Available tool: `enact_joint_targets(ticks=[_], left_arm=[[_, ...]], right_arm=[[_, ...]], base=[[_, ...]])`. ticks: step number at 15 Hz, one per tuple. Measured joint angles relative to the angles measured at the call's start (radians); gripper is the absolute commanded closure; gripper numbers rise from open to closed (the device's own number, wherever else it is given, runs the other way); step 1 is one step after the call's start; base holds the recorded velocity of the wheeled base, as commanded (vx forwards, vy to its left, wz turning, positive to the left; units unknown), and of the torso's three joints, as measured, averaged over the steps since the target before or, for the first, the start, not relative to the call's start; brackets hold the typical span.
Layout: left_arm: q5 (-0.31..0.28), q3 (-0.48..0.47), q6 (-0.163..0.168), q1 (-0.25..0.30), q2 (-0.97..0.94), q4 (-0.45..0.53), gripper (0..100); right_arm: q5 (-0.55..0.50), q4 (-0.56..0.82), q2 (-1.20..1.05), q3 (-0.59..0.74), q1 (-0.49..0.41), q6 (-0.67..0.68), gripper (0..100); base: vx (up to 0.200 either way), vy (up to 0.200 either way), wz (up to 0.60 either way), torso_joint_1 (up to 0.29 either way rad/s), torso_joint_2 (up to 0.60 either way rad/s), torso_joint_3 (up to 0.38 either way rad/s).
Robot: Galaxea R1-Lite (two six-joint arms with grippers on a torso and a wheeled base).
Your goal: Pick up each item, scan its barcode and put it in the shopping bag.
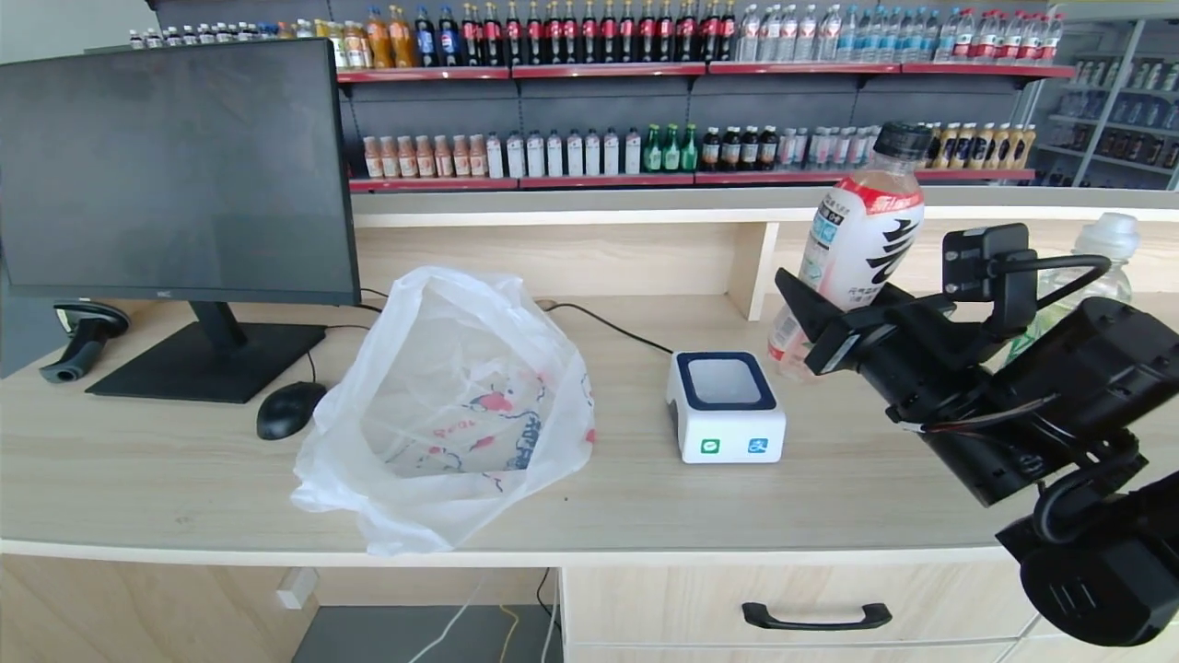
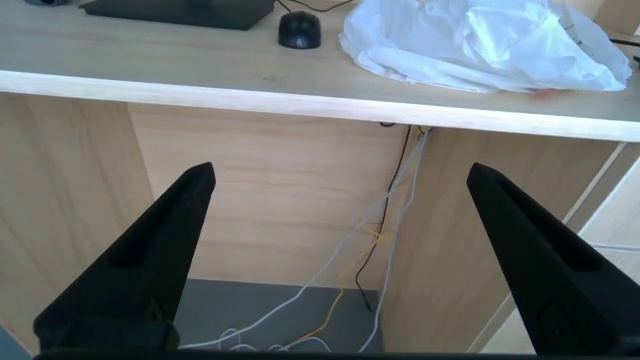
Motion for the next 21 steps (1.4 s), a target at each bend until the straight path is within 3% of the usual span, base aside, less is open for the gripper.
enact_joint_targets(ticks=[5,9,15,21], left_arm=[[0.000,0.000,0.002,-0.001,0.000,-0.001,0],[0.000,0.000,0.001,-0.001,0.000,-0.003,0],[0.000,0.000,0.001,-0.001,0.000,-0.004,0],[0.000,0.000,0.000,-0.001,0.000,-0.001,0]], right_arm=[[0.001,0.003,-0.004,0.009,0.003,0.000,100],[0.001,0.005,-0.006,0.013,0.005,0.000,100],[0.000,0.004,-0.011,0.020,0.003,0.019,100],[-0.002,0.004,-0.013,0.024,-0.001,0.029,100]], base=[[0.000,0.000,0.00,0.000,0.00,0.000],[-0.200,0.000,0.00,0.004,0.00,0.001],[0.000,0.000,0.00,0.000,0.00,0.000],[0.000,0.200,0.00,0.006,0.00,0.002]])
